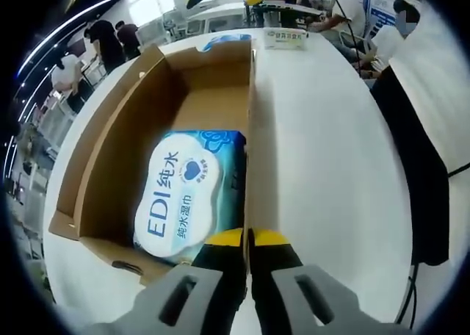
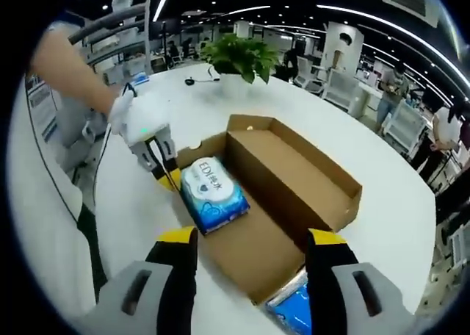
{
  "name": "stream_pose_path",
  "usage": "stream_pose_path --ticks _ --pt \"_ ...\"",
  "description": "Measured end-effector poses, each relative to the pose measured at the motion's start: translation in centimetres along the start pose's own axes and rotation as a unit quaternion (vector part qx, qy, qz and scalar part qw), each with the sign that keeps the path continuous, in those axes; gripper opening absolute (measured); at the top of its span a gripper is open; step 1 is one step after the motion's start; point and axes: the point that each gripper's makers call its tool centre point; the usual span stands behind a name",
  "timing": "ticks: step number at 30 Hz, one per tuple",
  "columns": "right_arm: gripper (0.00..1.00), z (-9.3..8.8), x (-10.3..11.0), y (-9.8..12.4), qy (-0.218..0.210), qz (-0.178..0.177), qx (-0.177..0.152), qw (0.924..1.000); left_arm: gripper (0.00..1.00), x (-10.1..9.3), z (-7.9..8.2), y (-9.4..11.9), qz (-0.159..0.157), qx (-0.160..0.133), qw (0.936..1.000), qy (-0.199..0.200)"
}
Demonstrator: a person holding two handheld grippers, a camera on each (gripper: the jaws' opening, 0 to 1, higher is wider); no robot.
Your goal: Operate the shoe box by opening the lid, removing the specified soft item, and placing it in the target area until the item is outside and the box remains undamaged.
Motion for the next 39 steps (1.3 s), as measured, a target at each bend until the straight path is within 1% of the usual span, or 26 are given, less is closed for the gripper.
stream_pose_path --ticks 6,7,9,10,11,12,13,14,15,16,19,20,23,28,30,31,32,34,35,36,37,39 --pt "0.57 0.2 -0.1 -0.3 0.017 0.003 0.001 0.9999 0.01 0.0 0.0 0.0 0.002 0.000 1.0000 0.000" --pt "0.55 0.4 0.0 -0.4 0.027 0.006 -0.004 0.9996 0.01 0.0 0.0 0.0 0.002 0.000 1.0000 0.001" --pt "0.49 1.1 0.2 -0.6 0.056 0.007 -0.022 0.9982 0.01 0.0 0.0 0.0 0.001 0.000 1.0000 0.001" --pt "0.48 1.1 0.4 -0.8 0.087 0.017 -0.016 0.9959 0.01 0.0 0.0 0.0 0.001 0.000 1.0000 0.001" --pt "0.48 0.9 0.4 -0.9 0.103 0.019 -0.004 0.9945 0.01 0.0 0.0 0.0 0.001 0.000 1.0000 0.001" --pt "0.48 0.6 0.3 -1.2 0.132 0.025 0.017 0.9908 0.01 0.1 0.0 0.0 0.001 0.000 1.0000 0.001" --pt "0.48 0.9 0.1 -1.4 0.170 0.027 0.018 0.9850 0.01 0.1 0.0 0.0 0.001 0.000 1.0000 0.000" --pt "0.48 1.1 0.0 -1.5 0.180 0.027 0.016 0.9832 0.01 0.1 0.0 0.0 0.002 0.000 1.0000 0.000" --pt "0.48 1.7 0.2 -1.6 0.198 0.035 0.010 0.9795 0.01 0.1 0.0 0.0 0.001 0.000 1.0000 0.001" --pt "0.49 1.9 0.7 -1.6 0.206 0.051 0.011 0.9771 0.01 0.1 0.0 0.0 0.001 0.000 1.0000 0.001" --pt "0.49 1.9 0.9 -1.9 0.217 0.066 0.016 0.9738 0.01 0.1 0.0 0.0 0.003 -0.001 1.0000 0.002" --pt "0.49 1.8 0.8 -2.0 0.225 0.071 0.021 0.9716 0.01 0.1 0.0 0.0 0.003 -0.001 1.0000 0.002" --pt "0.49 2.2 0.6 -2.6 0.229 0.079 0.025 0.9699 0.01 0.1 0.0 0.1 0.003 -0.001 1.0000 0.002" --pt "0.49 2.9 0.9 -3.4 0.241 0.110 0.036 0.9635 0.01 0.1 0.0 0.0 0.002 -0.001 1.0000 0.002" --pt "0.49 3.1 1.1 -3.6 0.239 0.122 0.030 0.9630 0.01 0.1 0.0 0.0 0.003 -0.001 1.0000 0.002" --pt "0.49 3.2 1.6 -4.0 0.219 0.134 0.028 0.9660 0.01 0.0 0.0 0.0 0.002 0.000 1.0000 0.002" --pt "0.50 3.0 1.9 -4.3 0.197 0.142 0.036 0.9693 0.01 0.0 0.0 0.0 0.002 0.000 1.0000 0.002" --pt "0.50 3.0 2.2 -4.7 0.183 0.146 0.034 0.9716 0.01 0.1 0.0 0.0 0.002 -0.001 1.0000 0.002" --pt "0.50 3.6 2.6 -5.3 0.157 0.151 0.020 0.9758 0.01 0.1 0.0 0.0 0.002 -0.001 1.0000 0.003" --pt "0.50 3.6 2.6 -5.5 0.145 0.152 0.022 0.9775 0.01 0.1 0.0 0.0 0.002 -0.001 1.0000 0.002" --pt "0.50 3.6 2.7 -5.9 0.136 0.153 0.025 0.9785 0.01 0.1 0.0 0.0 0.002 -0.001 1.0000 0.003" --pt "0.50 3.5 3.1 -6.5 0.142 0.154 0.028 0.9775 0.01 0.1 0.0 0.0 0.002 -0.001 1.0000 0.003"
Point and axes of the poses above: the point that each gripper's makers call its tool centre point, and the gripper's own axes: y roughly backward along the fingers, x roughly to its left, z roughly out of its top, and after that the axes turned 13 degrees about -z, right-handed
